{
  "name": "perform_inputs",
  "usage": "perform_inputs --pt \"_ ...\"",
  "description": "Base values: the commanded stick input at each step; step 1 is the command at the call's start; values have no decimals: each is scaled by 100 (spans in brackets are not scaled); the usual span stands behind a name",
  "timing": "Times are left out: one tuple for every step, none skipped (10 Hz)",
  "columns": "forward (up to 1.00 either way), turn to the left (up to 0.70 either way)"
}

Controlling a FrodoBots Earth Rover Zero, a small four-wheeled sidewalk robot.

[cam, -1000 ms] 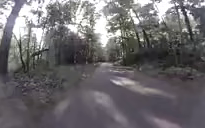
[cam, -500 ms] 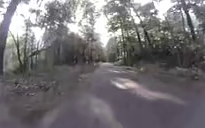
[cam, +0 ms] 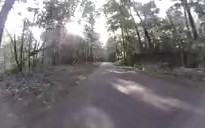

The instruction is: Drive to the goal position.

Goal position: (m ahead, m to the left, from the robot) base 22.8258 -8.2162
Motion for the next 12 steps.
perform_inputs --pt "70 -1" --pt "70 -1" --pt "70 -1" --pt "70 -1" --pt "70 -1" --pt "70 -1" --pt "70 -1" --pt "70 -1" --pt "70 -1" --pt "70 -1" --pt "70 -1" --pt "70 -1"
